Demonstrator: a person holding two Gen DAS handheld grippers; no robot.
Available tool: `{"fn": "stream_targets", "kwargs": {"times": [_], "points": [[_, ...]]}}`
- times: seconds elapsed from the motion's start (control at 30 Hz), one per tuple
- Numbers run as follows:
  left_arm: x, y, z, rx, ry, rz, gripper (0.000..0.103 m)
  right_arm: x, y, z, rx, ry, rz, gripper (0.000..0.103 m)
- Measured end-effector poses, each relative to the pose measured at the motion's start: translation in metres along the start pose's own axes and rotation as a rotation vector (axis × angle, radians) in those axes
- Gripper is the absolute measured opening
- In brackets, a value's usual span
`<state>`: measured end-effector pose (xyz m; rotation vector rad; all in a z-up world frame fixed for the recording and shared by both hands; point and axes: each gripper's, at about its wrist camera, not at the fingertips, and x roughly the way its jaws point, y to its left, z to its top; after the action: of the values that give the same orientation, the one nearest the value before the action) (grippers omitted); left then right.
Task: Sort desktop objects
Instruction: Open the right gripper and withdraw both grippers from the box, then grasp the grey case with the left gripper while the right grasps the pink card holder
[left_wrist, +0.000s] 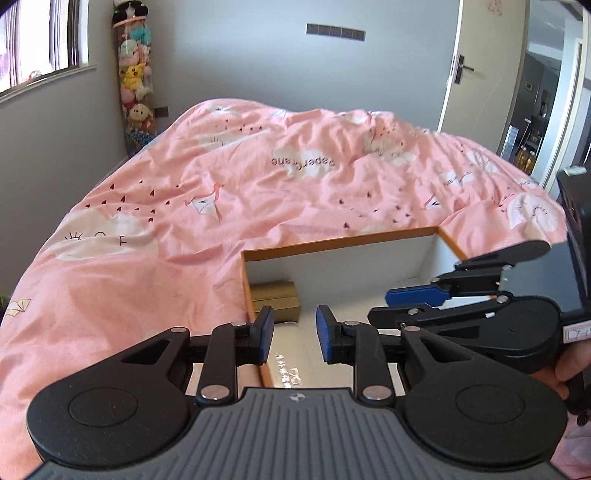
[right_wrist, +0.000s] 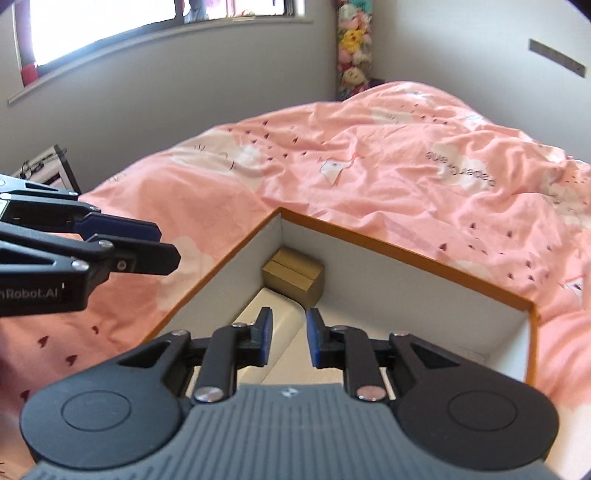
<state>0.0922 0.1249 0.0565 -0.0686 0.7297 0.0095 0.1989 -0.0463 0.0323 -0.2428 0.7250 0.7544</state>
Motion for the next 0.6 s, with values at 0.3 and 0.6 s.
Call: {"fn": "stream_targets", "kwargs": {"times": [0.3,0.6], "points": [[-0.016,-0.041,-0.042,0.04,0.118,-0.158,0.03,-0.067,-0.015,-0.07,0.153,-0.004,-0.156,0.041],[-0.012,-0.07,-0.082,0.013,0.205,-0.263,0.03,-0.093,-0.026,-0.131,0.306,0.12,-0.234,0.041]]}}
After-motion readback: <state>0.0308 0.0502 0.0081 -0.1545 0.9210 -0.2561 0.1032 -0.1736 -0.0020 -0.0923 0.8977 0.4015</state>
